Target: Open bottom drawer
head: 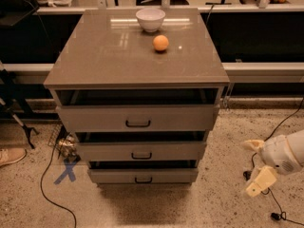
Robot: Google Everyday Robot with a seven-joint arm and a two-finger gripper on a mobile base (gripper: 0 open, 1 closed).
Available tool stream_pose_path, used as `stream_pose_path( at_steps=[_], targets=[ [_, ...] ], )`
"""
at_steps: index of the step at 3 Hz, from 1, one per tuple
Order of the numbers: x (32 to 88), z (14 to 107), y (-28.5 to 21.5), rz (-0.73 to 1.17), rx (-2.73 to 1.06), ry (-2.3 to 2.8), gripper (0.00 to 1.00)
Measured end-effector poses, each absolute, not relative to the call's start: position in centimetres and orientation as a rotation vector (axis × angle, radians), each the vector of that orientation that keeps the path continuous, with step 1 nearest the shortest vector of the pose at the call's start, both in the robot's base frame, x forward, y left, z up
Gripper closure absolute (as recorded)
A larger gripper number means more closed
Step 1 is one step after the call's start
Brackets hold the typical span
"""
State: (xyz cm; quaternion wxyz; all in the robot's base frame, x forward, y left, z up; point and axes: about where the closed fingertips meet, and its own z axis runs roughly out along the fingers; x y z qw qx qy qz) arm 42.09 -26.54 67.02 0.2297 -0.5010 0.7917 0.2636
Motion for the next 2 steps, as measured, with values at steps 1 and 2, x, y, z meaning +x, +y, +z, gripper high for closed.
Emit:
stream_pose_path(
  at_steps=[1,2],
  targets=[
    [42.76,58.09,-25.08,0.854,-1.340,2.187,0.00],
    [42.75,58.06,-25.07,0.855,-1.340,2.187,0.00]
  ],
)
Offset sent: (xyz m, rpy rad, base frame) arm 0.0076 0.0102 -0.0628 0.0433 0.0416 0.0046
